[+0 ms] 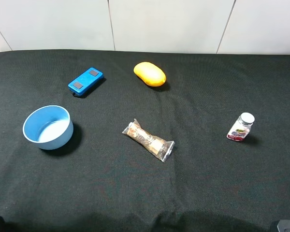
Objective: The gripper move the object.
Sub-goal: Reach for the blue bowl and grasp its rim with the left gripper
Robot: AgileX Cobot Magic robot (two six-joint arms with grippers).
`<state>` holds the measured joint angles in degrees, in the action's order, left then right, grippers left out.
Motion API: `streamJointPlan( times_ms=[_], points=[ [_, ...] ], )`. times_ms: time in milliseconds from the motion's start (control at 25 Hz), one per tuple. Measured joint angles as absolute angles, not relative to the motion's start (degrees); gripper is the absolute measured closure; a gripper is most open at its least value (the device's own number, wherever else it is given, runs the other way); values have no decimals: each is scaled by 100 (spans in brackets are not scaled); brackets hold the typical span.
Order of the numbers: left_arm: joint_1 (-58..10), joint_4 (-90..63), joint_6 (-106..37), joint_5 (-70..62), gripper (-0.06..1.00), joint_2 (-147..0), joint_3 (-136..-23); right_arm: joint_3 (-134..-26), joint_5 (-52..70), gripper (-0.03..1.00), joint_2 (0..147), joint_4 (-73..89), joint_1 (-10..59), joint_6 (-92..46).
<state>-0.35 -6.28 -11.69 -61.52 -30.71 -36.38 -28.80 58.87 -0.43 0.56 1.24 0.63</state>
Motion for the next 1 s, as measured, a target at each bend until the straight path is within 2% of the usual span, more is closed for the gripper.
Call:
streamJointPlan(
  times_ms=[360,1000],
  points=[
    [-57,-736,-1487,-6160,-4,-4377,-3875,-2880,5887,27,-43,56,124,63],
    [-843,-759,-1638,-5353,-4,-6126,-3909,-2880,5887,27,-43,56,124,63]
  ],
)
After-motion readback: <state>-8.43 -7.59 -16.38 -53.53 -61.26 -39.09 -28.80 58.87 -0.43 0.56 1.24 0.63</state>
